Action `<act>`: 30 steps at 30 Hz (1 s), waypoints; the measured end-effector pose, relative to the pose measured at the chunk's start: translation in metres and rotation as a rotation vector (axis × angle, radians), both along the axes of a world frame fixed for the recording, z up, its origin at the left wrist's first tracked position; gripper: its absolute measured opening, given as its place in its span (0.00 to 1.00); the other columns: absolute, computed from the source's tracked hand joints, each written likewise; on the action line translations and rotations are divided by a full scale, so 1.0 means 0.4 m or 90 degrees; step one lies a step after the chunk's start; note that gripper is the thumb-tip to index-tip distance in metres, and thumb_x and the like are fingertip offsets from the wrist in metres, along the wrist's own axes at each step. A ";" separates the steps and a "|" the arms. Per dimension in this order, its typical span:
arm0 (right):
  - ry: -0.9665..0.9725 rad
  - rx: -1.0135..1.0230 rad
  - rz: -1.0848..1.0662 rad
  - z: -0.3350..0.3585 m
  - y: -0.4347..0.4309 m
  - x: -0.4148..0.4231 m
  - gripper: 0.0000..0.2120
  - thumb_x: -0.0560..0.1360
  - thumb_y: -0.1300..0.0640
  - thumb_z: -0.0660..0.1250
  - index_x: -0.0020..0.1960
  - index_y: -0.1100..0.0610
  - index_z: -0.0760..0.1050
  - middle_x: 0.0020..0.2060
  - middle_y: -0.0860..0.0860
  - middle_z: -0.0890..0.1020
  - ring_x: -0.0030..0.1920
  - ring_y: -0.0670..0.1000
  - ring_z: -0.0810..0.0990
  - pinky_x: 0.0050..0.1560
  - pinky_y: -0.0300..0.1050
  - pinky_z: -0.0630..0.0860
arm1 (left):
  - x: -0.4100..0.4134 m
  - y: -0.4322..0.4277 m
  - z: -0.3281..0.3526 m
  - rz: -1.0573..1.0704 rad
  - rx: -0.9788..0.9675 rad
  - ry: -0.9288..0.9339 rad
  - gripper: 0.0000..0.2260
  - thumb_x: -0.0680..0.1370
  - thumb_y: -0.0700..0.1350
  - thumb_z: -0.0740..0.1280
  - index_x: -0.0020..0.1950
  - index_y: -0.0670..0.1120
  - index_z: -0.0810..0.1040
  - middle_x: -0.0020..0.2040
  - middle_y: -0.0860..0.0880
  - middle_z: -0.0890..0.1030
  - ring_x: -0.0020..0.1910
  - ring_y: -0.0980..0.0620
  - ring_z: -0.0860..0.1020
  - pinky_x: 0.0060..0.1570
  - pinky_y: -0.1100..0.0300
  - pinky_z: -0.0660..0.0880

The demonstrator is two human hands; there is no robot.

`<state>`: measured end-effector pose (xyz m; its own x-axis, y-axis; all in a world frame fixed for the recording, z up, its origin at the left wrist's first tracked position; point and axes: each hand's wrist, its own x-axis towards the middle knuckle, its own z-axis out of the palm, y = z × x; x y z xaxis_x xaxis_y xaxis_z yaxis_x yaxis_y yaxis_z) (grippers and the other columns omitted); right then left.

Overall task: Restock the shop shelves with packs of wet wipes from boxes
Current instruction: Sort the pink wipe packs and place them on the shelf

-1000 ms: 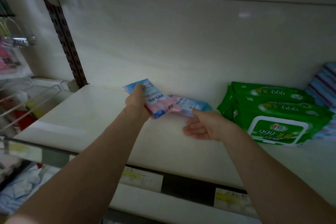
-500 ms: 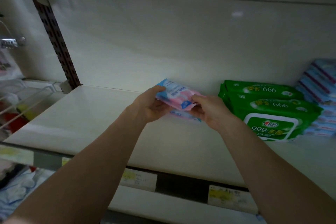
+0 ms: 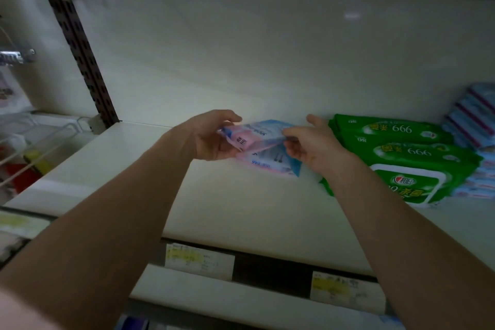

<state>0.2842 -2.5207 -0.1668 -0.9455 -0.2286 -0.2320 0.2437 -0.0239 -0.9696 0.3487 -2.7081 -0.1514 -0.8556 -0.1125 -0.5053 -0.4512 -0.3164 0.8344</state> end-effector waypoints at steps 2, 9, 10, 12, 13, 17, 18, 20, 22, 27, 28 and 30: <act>0.030 0.023 -0.003 -0.004 -0.002 0.011 0.18 0.75 0.70 0.64 0.64 0.62 0.70 0.34 0.56 0.76 0.29 0.48 0.74 0.24 0.36 0.74 | -0.014 -0.014 -0.009 0.121 0.077 0.063 0.03 0.76 0.38 0.66 0.47 0.40 0.73 0.44 0.39 0.78 0.33 0.44 0.81 0.30 0.53 0.81; 0.180 0.407 0.017 -0.103 0.015 0.015 0.10 0.70 0.63 0.69 0.47 0.52 0.74 0.44 0.54 0.79 0.40 0.53 0.79 0.38 0.41 0.73 | -0.043 0.053 -0.063 0.055 -0.439 0.069 0.18 0.75 0.34 0.67 0.65 0.41 0.76 0.50 0.44 0.77 0.36 0.53 0.74 0.30 0.67 0.73; 0.211 0.446 0.037 -0.106 0.018 0.019 0.10 0.69 0.61 0.71 0.47 0.53 0.73 0.46 0.53 0.78 0.43 0.53 0.77 0.39 0.40 0.72 | -0.046 0.058 -0.069 0.039 -0.480 0.079 0.20 0.76 0.34 0.67 0.67 0.42 0.74 0.54 0.44 0.77 0.39 0.52 0.74 0.30 0.69 0.71; 0.251 0.519 0.087 -0.112 0.016 0.022 0.16 0.68 0.58 0.73 0.52 0.55 0.72 0.52 0.54 0.74 0.49 0.54 0.77 0.46 0.43 0.75 | -0.054 0.063 -0.077 -0.007 -0.533 0.097 0.22 0.77 0.35 0.66 0.71 0.44 0.71 0.65 0.43 0.73 0.47 0.51 0.74 0.35 0.66 0.72; 0.271 0.567 0.107 -0.112 0.012 0.023 0.19 0.68 0.57 0.73 0.56 0.55 0.71 0.56 0.56 0.73 0.53 0.56 0.77 0.52 0.46 0.76 | -0.056 0.065 -0.080 -0.027 -0.540 0.095 0.23 0.77 0.35 0.65 0.71 0.44 0.70 0.67 0.43 0.72 0.47 0.50 0.74 0.38 0.63 0.73; 0.328 0.613 0.103 -0.108 0.011 0.008 0.16 0.73 0.61 0.67 0.59 0.56 0.68 0.60 0.58 0.73 0.56 0.58 0.76 0.50 0.44 0.72 | -0.047 0.054 -0.075 -0.038 -0.461 0.048 0.19 0.78 0.38 0.66 0.69 0.43 0.72 0.55 0.43 0.76 0.40 0.49 0.77 0.38 0.58 0.80; 0.335 0.612 0.099 -0.104 0.014 0.002 0.15 0.74 0.62 0.66 0.59 0.56 0.68 0.59 0.58 0.73 0.55 0.58 0.76 0.47 0.43 0.70 | -0.039 0.049 -0.071 -0.038 -0.432 0.038 0.17 0.77 0.38 0.67 0.67 0.42 0.73 0.53 0.43 0.76 0.41 0.48 0.78 0.39 0.56 0.80; 0.352 0.652 0.118 -0.093 0.016 -0.008 0.16 0.74 0.62 0.67 0.59 0.57 0.67 0.60 0.58 0.71 0.53 0.58 0.76 0.49 0.43 0.72 | -0.028 0.042 -0.069 -0.061 -0.400 0.033 0.20 0.76 0.38 0.69 0.67 0.43 0.72 0.55 0.43 0.75 0.44 0.46 0.79 0.42 0.54 0.81; 0.354 0.700 0.161 -0.079 0.015 -0.010 0.19 0.73 0.60 0.69 0.61 0.58 0.67 0.61 0.58 0.66 0.55 0.58 0.76 0.57 0.48 0.75 | -0.032 0.043 -0.077 -0.110 -0.458 0.040 0.27 0.73 0.36 0.72 0.71 0.46 0.69 0.61 0.44 0.72 0.48 0.45 0.79 0.43 0.54 0.81; 0.413 0.723 0.166 -0.078 0.014 -0.002 0.17 0.74 0.61 0.67 0.61 0.57 0.67 0.61 0.58 0.66 0.56 0.59 0.75 0.55 0.47 0.73 | -0.056 0.060 -0.115 -0.101 -0.686 0.081 0.27 0.74 0.37 0.67 0.72 0.50 0.68 0.66 0.42 0.66 0.56 0.41 0.76 0.51 0.50 0.79; 0.440 0.743 0.154 -0.083 0.013 0.000 0.17 0.74 0.62 0.66 0.61 0.57 0.67 0.61 0.58 0.67 0.56 0.59 0.74 0.54 0.47 0.73 | -0.059 0.065 -0.117 -0.099 -0.750 0.081 0.25 0.75 0.39 0.66 0.72 0.51 0.68 0.66 0.42 0.67 0.57 0.42 0.75 0.55 0.52 0.77; 0.476 0.778 0.150 -0.086 0.014 0.004 0.17 0.75 0.62 0.65 0.62 0.58 0.66 0.60 0.59 0.68 0.59 0.60 0.72 0.53 0.48 0.73 | -0.062 0.070 -0.117 -0.105 -0.847 0.073 0.24 0.76 0.42 0.64 0.72 0.53 0.67 0.65 0.42 0.66 0.59 0.42 0.74 0.59 0.55 0.72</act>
